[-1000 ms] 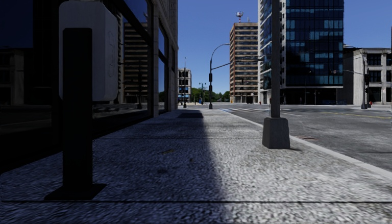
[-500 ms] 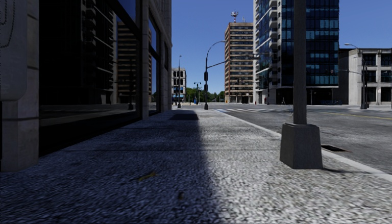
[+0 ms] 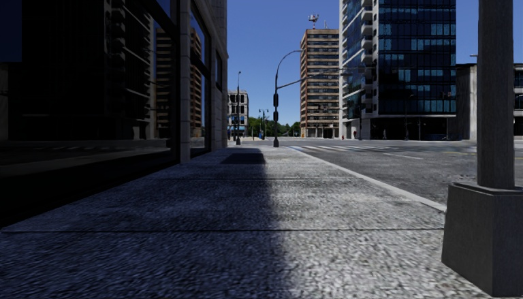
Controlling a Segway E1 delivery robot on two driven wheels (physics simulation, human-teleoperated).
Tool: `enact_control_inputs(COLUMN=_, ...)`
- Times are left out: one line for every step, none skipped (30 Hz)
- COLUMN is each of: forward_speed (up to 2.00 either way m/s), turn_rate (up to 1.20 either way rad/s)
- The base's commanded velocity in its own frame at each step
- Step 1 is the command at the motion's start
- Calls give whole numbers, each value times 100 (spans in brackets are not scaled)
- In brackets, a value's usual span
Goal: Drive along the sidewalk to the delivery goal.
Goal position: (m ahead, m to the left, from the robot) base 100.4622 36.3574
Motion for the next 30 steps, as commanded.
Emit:
enact_control_inputs(forward_speed=200, turn_rate=0)
enact_control_inputs(forward_speed=200, turn_rate=0)
enact_control_inputs(forward_speed=200, turn_rate=0)
enact_control_inputs(forward_speed=200, turn_rate=0)
enact_control_inputs(forward_speed=200, turn_rate=0)
enact_control_inputs(forward_speed=200, turn_rate=0)
enact_control_inputs(forward_speed=200, turn_rate=0)
enact_control_inputs(forward_speed=200, turn_rate=0)
enact_control_inputs(forward_speed=200, turn_rate=0)
enact_control_inputs(forward_speed=200, turn_rate=0)
enact_control_inputs(forward_speed=200, turn_rate=0)
enact_control_inputs(forward_speed=200, turn_rate=0)
enact_control_inputs(forward_speed=200, turn_rate=0)
enact_control_inputs(forward_speed=200, turn_rate=0)
enact_control_inputs(forward_speed=200, turn_rate=0)
enact_control_inputs(forward_speed=200, turn_rate=0)
enact_control_inputs(forward_speed=200, turn_rate=0)
enact_control_inputs(forward_speed=200, turn_rate=0)
enact_control_inputs(forward_speed=200, turn_rate=0)
enact_control_inputs(forward_speed=200, turn_rate=0)
enact_control_inputs(forward_speed=200, turn_rate=0)
enact_control_inputs(forward_speed=200, turn_rate=0)
enact_control_inputs(forward_speed=200, turn_rate=0)
enact_control_inputs(forward_speed=200, turn_rate=0)
enact_control_inputs(forward_speed=200, turn_rate=0)
enact_control_inputs(forward_speed=200, turn_rate=0)
enact_control_inputs(forward_speed=200, turn_rate=0)
enact_control_inputs(forward_speed=200, turn_rate=0)
enact_control_inputs(forward_speed=200, turn_rate=0)
enact_control_inputs(forward_speed=200, turn_rate=0)
